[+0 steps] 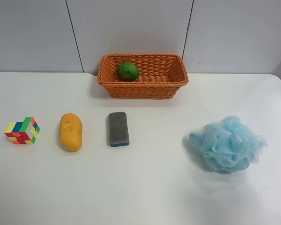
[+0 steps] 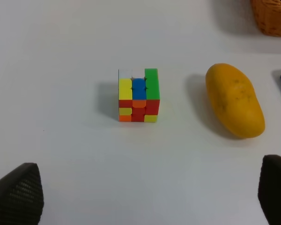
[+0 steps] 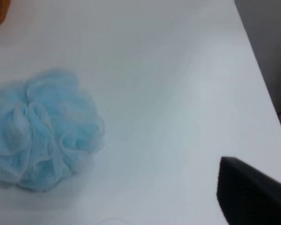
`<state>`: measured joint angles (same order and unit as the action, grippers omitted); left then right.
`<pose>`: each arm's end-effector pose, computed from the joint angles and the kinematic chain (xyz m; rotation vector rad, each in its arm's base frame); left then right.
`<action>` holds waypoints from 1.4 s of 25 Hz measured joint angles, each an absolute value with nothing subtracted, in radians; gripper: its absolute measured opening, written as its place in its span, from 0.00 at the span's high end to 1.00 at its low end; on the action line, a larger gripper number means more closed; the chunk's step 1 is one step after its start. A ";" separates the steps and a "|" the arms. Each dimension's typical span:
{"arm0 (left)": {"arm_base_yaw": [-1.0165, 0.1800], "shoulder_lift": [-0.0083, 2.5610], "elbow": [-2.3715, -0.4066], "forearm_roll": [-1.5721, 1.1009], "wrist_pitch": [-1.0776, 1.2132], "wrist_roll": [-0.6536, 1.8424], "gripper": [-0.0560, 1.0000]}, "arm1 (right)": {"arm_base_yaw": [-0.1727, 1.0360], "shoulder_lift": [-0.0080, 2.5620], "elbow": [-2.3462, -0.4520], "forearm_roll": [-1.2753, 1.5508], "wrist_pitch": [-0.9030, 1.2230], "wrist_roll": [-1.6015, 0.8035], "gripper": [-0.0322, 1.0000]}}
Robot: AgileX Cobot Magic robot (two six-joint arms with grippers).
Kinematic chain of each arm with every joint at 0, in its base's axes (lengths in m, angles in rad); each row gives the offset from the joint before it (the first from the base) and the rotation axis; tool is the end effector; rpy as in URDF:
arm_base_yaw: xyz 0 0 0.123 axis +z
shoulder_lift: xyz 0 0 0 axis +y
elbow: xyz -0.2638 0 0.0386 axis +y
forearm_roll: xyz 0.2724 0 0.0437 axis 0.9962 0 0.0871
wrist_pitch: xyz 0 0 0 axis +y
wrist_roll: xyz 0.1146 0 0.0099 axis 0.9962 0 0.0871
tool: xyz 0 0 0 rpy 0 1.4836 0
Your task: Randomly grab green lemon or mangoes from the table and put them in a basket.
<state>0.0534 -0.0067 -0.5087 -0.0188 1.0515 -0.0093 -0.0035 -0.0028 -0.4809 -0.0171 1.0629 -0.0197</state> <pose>0.0550 0.0011 0.2821 -0.0624 2.0186 0.0056 0.0582 -0.0019 0.2718 -0.0161 2.0628 -0.0349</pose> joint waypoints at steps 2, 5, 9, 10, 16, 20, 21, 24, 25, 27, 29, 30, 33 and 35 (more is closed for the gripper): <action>0.053 -0.007 -0.509 -0.019 1.051 -0.009 0.10 | -0.003 -0.003 -0.481 -0.017 1.063 -0.012 0.02; 0.053 -0.007 -0.509 -0.019 1.051 -0.009 0.10 | -0.003 -0.003 -0.481 -0.017 1.063 -0.010 0.02; 0.053 -0.007 -0.509 -0.019 1.051 -0.009 0.10 | -0.003 -0.003 -0.481 -0.017 1.063 -0.010 0.02; 0.053 -0.007 -0.509 -0.019 1.051 -0.009 0.10 | -0.003 -0.003 -0.481 -0.017 1.063 -0.010 0.02; 0.053 -0.007 -0.509 -0.019 1.051 -0.009 0.10 | -0.003 -0.003 -0.481 -0.017 1.063 -0.010 0.02; 0.053 -0.007 -0.509 -0.019 1.051 -0.009 0.10 | -0.003 -0.003 -0.481 -0.017 1.063 -0.010 0.02; 0.053 -0.007 -0.509 -0.019 1.051 -0.009 0.10 | -0.003 -0.003 -0.481 -0.017 1.063 -0.010 0.02; 0.053 -0.007 -0.509 -0.019 1.051 -0.009 0.10 | -0.003 -0.003 -0.481 -0.017 1.063 -0.010 0.02; 0.053 -0.007 -0.509 -0.019 1.051 -0.009 0.10 | -0.003 -0.003 -0.481 -0.017 1.063 -0.010 0.02; 0.053 -0.007 -0.509 -0.019 1.051 -0.009 0.10 | -0.003 -0.003 -0.481 -0.017 1.063 -0.010 0.02; 0.053 -0.007 -0.509 -0.019 1.051 -0.009 0.10 | -0.003 -0.003 -0.481 -0.017 1.063 -0.010 0.02; 0.053 -0.007 -0.509 -0.019 1.051 -0.009 0.10 | -0.003 -0.003 -0.481 -0.017 1.063 -0.010 0.02; 0.053 -0.007 -0.509 -0.019 1.051 -0.009 0.10 | -0.003 -0.003 -0.481 -0.017 1.063 -0.010 0.02; 0.053 -0.007 -0.509 -0.019 1.051 -0.009 0.10 | -0.003 -0.003 -0.481 -0.017 1.063 -0.010 0.02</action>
